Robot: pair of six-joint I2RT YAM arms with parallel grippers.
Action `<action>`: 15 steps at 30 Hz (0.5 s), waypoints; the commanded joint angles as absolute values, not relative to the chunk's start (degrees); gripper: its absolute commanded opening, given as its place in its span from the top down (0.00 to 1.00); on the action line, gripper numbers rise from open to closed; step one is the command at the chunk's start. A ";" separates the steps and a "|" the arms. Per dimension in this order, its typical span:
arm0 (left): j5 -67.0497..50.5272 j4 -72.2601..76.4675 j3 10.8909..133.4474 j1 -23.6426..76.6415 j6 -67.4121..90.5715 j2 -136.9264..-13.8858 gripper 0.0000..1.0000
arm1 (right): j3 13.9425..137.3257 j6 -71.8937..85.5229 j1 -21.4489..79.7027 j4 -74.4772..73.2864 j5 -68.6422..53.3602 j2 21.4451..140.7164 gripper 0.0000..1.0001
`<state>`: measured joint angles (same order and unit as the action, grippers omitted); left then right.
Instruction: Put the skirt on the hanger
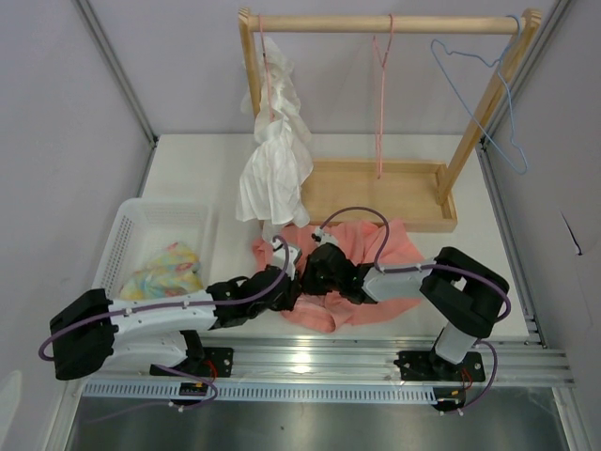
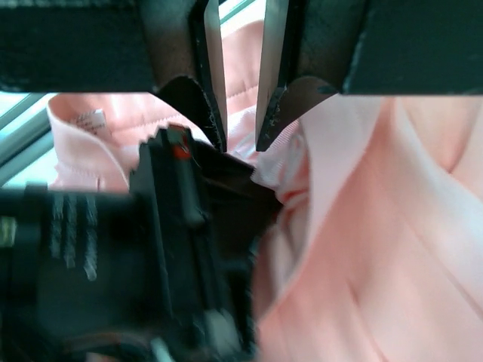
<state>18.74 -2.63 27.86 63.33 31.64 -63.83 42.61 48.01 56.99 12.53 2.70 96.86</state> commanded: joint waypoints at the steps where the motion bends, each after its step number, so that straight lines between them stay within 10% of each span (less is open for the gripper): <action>1: 20.73 -1.75 29.17 66.34 27.69 -65.65 0.75 | 44.56 48.16 55.90 12.49 2.72 97.47 1.00; 15: 24.26 -4.13 30.84 70.75 25.49 -69.07 0.68 | 44.03 48.25 55.46 12.83 1.76 97.91 1.00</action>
